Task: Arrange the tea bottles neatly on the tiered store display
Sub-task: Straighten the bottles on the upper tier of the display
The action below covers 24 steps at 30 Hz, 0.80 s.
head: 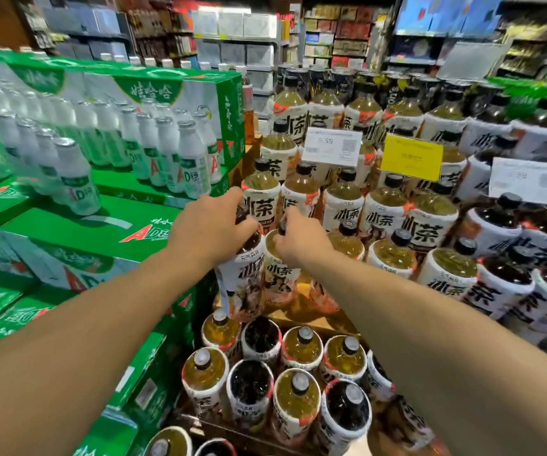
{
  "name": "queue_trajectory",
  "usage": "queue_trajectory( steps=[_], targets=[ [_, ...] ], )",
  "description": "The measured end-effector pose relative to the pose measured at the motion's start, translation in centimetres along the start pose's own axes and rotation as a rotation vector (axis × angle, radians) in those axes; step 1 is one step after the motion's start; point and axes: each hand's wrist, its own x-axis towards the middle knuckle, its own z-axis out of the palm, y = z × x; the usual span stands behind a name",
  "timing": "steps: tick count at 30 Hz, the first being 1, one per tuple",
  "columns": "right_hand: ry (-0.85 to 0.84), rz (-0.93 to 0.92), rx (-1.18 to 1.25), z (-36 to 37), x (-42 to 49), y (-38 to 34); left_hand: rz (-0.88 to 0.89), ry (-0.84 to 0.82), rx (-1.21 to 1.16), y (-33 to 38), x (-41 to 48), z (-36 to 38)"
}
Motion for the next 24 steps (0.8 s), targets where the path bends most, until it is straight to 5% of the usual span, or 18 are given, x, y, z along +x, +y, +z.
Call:
queue_trajectory(
  steps=[5, 11, 18, 24],
  targets=[
    [0.006, 0.027, 0.032, 0.6, 1.9, -0.5, 0.019, 0.062, -0.023, -0.3, 0.1, -1.6],
    [-0.185, -0.106, -0.06, -2.0, -0.1, -1.1, 0.056, 0.091, -0.078, 1.3, 0.0, -2.7],
    [-0.4, -0.234, 0.26, -7.3, -6.9, 4.8, 0.21, 0.025, -0.123, 8.0, -0.3, -2.8],
    [-0.144, -0.096, 0.273, -12.0, -12.2, 14.1, 0.354, -0.051, -0.213, 19.0, -0.8, -0.5]
  ],
)
